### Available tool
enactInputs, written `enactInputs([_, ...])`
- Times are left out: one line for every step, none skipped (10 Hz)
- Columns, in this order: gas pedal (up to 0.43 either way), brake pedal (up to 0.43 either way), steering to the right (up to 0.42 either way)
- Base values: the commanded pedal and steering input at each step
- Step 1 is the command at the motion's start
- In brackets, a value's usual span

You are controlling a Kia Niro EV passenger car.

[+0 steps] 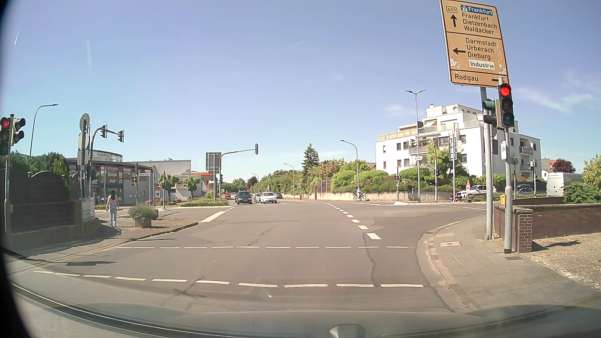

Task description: Follow the waypoints while adhering to traffic rules and regulations

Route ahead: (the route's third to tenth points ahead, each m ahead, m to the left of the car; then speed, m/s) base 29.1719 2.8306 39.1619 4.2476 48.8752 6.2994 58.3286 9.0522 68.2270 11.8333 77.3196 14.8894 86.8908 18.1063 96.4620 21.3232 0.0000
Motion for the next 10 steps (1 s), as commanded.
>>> enactInputs([0.000, 0.366, -0.005])
enactInputs([0.000, 0.366, -0.005])
enactInputs([0.000, 0.366, -0.005])
enactInputs([0.000, 0.366, -0.005])
enactInputs([0.000, 0.366, -0.005])
enactInputs([0.000, 0.366, -0.005])
enactInputs([0.000, 0.366, -0.005])
enactInputs([0.000, 0.366, -0.005])
enactInputs([0.000, 0.366, -0.005])
enactInputs([0.000, 0.366, -0.005])
